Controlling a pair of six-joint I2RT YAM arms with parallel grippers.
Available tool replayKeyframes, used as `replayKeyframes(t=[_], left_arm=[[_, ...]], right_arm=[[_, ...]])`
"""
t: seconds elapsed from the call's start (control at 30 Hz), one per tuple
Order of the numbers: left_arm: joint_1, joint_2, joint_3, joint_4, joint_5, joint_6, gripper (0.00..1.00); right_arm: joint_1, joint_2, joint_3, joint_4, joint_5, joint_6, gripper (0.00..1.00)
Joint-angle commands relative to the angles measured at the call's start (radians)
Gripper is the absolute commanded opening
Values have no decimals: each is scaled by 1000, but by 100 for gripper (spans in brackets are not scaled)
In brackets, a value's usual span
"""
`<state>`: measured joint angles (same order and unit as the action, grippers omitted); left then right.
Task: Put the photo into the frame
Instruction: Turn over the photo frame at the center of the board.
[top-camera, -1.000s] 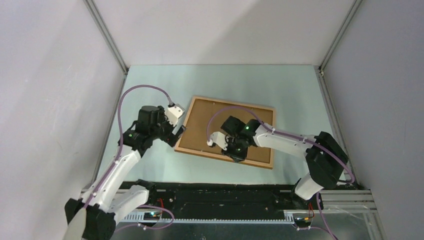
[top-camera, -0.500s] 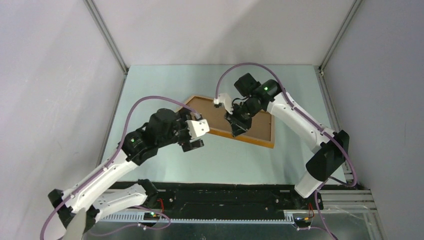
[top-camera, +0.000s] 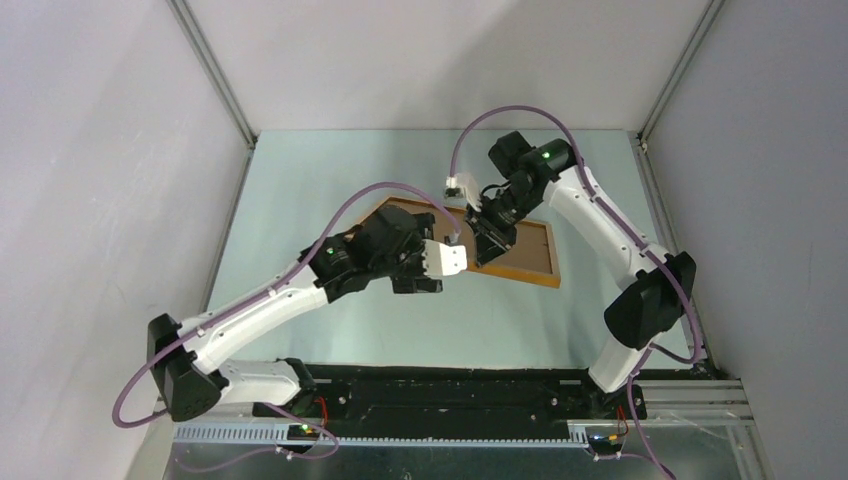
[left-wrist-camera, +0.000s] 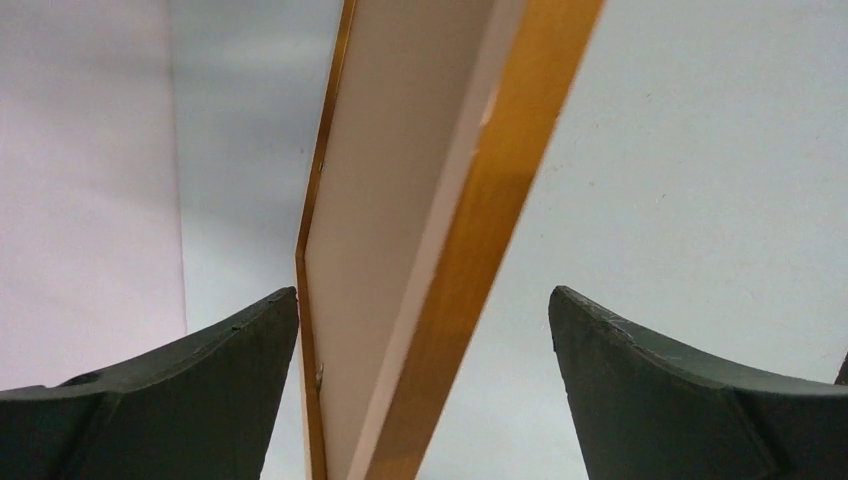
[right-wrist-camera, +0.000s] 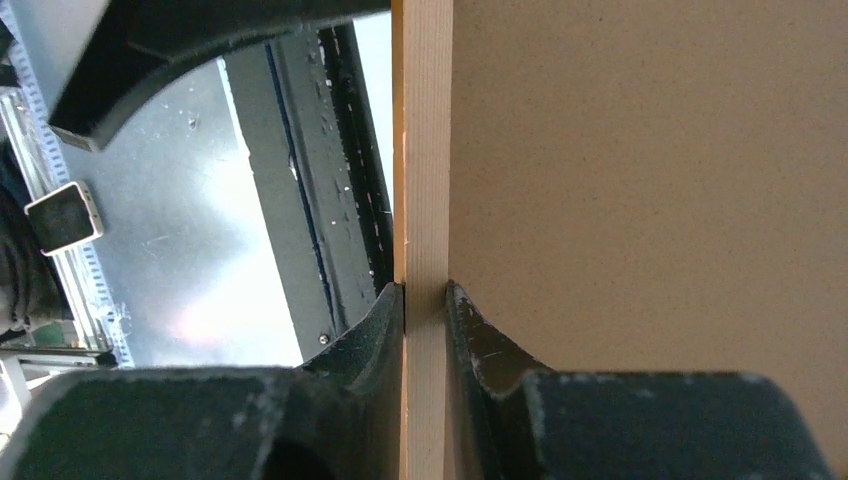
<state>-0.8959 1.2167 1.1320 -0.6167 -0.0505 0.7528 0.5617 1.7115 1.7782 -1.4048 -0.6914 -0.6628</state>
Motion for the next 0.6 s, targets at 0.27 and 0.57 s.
replayKeyframes(t=[0.27,0.57], left_arm=[[-57,136,125,14,-141,54,86],[-58,105,82,12,-197,80,67]], right_arm=[[-80,-22,106,-106,-143,-45,0],[-108,-47,109,-115,-133,-56,0]])
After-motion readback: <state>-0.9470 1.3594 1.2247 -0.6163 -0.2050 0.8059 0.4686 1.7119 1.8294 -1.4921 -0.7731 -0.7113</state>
